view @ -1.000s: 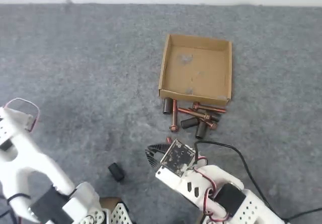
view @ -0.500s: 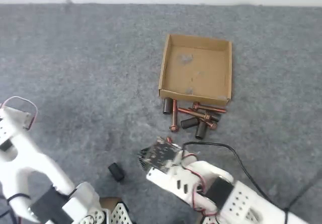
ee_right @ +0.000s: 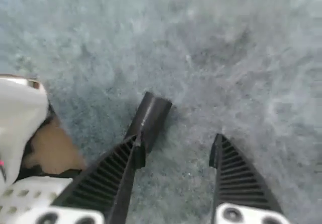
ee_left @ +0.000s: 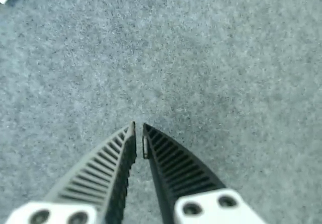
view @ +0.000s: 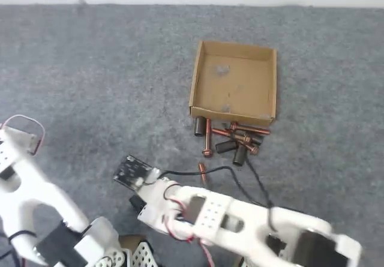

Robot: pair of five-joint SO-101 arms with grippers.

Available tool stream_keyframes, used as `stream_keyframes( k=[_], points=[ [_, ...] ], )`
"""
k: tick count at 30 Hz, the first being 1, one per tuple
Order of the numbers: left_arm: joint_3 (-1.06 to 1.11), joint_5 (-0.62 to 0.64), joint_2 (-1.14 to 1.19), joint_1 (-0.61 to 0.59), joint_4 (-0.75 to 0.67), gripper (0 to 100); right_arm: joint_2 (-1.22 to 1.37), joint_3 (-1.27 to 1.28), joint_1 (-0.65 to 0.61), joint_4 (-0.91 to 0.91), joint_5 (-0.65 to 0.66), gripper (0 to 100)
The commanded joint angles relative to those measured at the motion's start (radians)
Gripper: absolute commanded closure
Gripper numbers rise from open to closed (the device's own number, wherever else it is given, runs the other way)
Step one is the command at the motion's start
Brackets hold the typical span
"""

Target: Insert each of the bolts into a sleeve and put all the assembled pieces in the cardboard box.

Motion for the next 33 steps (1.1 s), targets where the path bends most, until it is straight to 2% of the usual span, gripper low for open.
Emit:
stream_keyframes(
  k=[1,5,11,20,30,33],
  points=[
    [-0.021,0.009,-0.003,0.0,-0.021,98,0.054,-0.137,-0.012,0.073,-0.02,79.8],
    [-0.01,0.009,-0.003,0.0,-0.058,98,0.054,-0.153,-0.019,0.104,-0.02,83.0],
    [0.007,0.009,-0.003,0.002,-0.091,98,-0.001,-0.153,-0.099,0.102,-0.025,82.9],
    [0.005,0.009,-0.003,-0.003,-0.091,98,0.045,-0.153,-0.062,0.054,-0.025,82.9],
    [0.004,0.009,-0.003,-0.005,-0.092,98,0.133,-0.16,-0.019,-0.099,-0.025,82.8],
    [0.004,0.009,-0.003,-0.005,-0.092,98,0.199,-0.212,-0.004,-0.074,-0.025,82.8]
  ],
)
